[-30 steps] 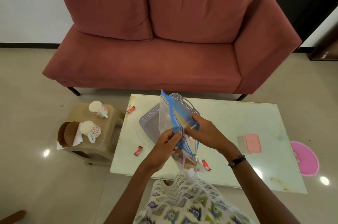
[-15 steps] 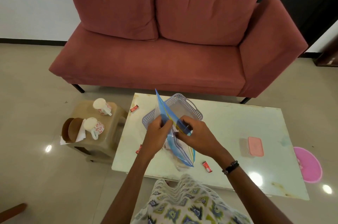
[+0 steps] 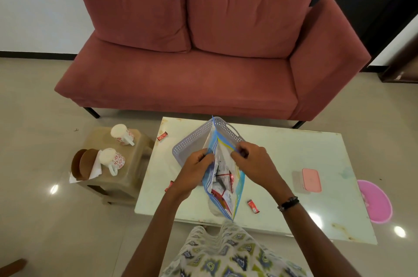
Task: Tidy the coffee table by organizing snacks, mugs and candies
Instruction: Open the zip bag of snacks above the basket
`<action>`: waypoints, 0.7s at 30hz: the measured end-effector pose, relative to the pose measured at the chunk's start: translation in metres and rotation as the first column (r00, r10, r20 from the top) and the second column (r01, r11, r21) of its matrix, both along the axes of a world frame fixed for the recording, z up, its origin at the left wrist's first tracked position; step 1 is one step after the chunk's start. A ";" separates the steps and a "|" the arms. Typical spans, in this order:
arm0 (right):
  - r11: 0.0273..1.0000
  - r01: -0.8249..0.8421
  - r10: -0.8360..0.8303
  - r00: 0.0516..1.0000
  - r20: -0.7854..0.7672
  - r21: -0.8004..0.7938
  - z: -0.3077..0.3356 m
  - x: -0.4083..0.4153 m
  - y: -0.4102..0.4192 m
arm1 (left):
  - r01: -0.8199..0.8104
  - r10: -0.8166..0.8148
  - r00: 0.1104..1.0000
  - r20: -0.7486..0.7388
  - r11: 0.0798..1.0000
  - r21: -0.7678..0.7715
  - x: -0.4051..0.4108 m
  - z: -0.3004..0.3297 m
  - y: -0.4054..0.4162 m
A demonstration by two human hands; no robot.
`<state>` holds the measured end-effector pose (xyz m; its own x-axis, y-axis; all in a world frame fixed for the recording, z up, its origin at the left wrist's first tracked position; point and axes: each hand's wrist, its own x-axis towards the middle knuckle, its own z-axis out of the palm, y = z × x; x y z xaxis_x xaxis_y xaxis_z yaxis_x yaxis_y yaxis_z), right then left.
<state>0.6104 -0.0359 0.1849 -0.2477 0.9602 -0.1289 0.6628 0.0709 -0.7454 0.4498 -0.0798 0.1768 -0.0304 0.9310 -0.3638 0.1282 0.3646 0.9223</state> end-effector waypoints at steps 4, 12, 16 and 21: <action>0.999 -0.044 0.046 0.994 0.096 -0.031 -0.002 0.011 0.004 | 0.041 -0.040 0.998 0.041 0.999 -0.022 -0.006 -0.004 -0.002; 0.969 -0.167 0.127 0.969 0.214 0.182 0.005 -0.020 0.019 | 0.145 -0.144 0.989 0.016 0.988 -0.053 -0.007 0.007 -0.001; 0.983 -0.028 -0.026 0.956 0.292 0.180 0.001 -0.004 0.026 | 0.007 -0.007 1.000 0.027 1.000 -0.021 -0.023 -0.001 -0.010; 0.985 0.091 -0.135 0.937 0.323 0.147 -0.005 0.014 0.028 | -0.110 0.109 0.993 0.035 0.994 0.022 -0.036 -0.012 -0.016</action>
<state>0.6246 -0.0074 0.1804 -0.1014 0.9931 -0.0591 0.8792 0.0616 -0.4724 0.4136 -0.0962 0.1647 -0.1207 0.9313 -0.3438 0.0572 0.3523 0.9342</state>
